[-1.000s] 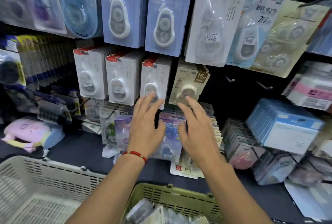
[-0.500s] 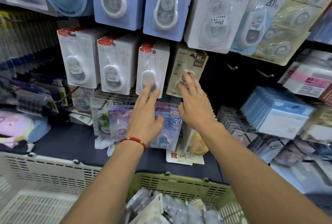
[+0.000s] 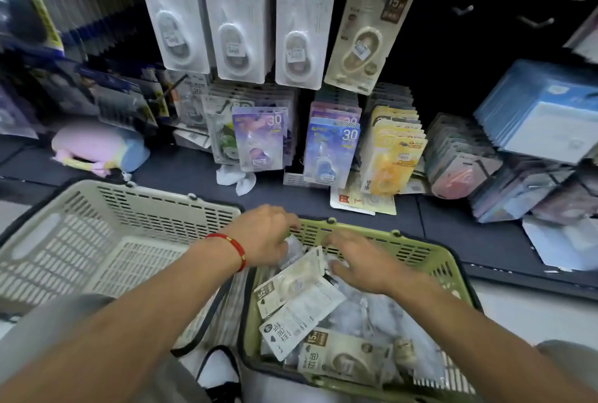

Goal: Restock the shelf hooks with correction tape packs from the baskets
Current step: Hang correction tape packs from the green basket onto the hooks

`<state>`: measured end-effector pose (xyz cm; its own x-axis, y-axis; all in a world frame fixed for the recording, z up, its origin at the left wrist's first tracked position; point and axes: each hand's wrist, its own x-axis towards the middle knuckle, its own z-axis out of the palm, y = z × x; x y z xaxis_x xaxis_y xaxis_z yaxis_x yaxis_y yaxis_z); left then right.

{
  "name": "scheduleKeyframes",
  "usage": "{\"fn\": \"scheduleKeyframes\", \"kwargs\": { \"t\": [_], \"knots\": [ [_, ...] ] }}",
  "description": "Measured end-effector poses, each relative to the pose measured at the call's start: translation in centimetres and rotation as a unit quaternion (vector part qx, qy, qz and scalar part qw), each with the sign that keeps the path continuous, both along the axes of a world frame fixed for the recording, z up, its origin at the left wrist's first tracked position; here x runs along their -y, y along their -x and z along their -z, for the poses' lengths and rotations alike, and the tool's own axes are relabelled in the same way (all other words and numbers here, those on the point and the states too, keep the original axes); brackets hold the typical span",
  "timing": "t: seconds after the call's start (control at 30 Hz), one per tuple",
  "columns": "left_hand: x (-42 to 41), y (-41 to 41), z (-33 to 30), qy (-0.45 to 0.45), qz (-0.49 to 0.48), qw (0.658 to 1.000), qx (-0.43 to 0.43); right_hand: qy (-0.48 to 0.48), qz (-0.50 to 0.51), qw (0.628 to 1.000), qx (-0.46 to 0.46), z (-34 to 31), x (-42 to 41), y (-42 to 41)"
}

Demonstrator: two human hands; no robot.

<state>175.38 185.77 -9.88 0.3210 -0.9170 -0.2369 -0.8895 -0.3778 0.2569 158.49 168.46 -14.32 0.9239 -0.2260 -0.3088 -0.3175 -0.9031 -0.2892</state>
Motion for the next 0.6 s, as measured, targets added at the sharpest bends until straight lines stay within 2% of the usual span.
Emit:
{"fn": "scheduleKeyframes", "kwargs": {
  "t": [0.07, 0.17, 0.33, 0.47, 0.53, 0.6],
  "knots": [
    [-1.3, 1.0, 1.2, -0.054, 0.000, 0.998, -0.018, 0.013, -0.044, 0.998, -0.035, 2.6, -1.9, 0.0],
    [-2.7, 2.2, 2.6, -0.104, -0.015, 0.994, -0.043, 0.071, -0.104, 0.992, -0.010, 4.6, -3.8, -1.3],
    [-4.1, 3.9, 4.0, -0.097, -0.070, 0.991, -0.062, 0.130, -0.090, 0.987, 0.005, 6.6, -3.9, -1.8],
    [-4.6, 4.2, 4.8, 0.003, -0.168, 0.982, -0.084, -0.003, 0.005, 0.998, 0.060, 5.7, -2.0, -0.9],
    [-4.5, 4.4, 4.7, 0.092, -0.272, 0.950, -0.125, -0.056, 0.058, 0.992, 0.098, 4.9, -1.3, -0.5],
    [-4.1, 4.7, 4.5, 0.154, -0.385, 0.882, -0.223, -0.136, 0.131, 0.972, 0.144, 3.8, -1.0, -0.1]
  ]
}}
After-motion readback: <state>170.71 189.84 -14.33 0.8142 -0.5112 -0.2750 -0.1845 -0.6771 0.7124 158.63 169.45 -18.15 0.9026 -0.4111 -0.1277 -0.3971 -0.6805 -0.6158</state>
